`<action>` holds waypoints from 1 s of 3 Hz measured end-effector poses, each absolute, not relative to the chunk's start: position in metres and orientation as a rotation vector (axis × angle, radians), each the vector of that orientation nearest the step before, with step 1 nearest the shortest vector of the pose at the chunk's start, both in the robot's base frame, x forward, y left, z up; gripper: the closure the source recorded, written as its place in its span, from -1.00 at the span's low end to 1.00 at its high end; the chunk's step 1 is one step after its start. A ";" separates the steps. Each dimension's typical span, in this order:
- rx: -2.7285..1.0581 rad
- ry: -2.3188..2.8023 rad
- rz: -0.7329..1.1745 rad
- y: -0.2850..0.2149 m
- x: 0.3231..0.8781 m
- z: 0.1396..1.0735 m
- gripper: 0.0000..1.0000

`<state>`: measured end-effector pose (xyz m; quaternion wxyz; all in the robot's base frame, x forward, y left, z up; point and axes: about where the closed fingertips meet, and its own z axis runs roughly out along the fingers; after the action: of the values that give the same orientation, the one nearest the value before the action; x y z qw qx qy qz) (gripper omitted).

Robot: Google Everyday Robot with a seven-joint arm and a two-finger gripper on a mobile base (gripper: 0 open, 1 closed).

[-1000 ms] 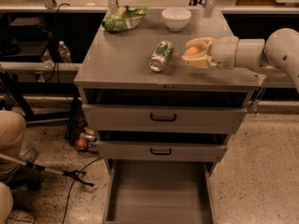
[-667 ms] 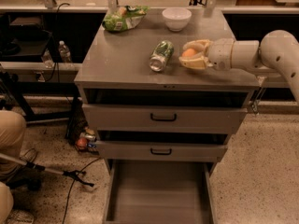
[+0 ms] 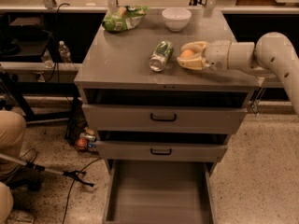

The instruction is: Pick orange from bottom drawer and place on counter

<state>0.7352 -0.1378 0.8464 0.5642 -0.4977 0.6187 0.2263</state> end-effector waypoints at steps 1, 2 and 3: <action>-1.170 1.460 0.555 -0.136 0.738 0.840 -0.21; -1.177 1.463 0.575 -0.134 0.739 0.837 -0.83; -1.182 1.463 0.584 -0.133 0.740 0.836 -1.00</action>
Offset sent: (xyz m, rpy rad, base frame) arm 0.0050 -0.0029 -0.0109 0.0105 0.0351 0.0202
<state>0.7395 -0.1329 0.8356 0.5531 -0.5000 0.6189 0.2469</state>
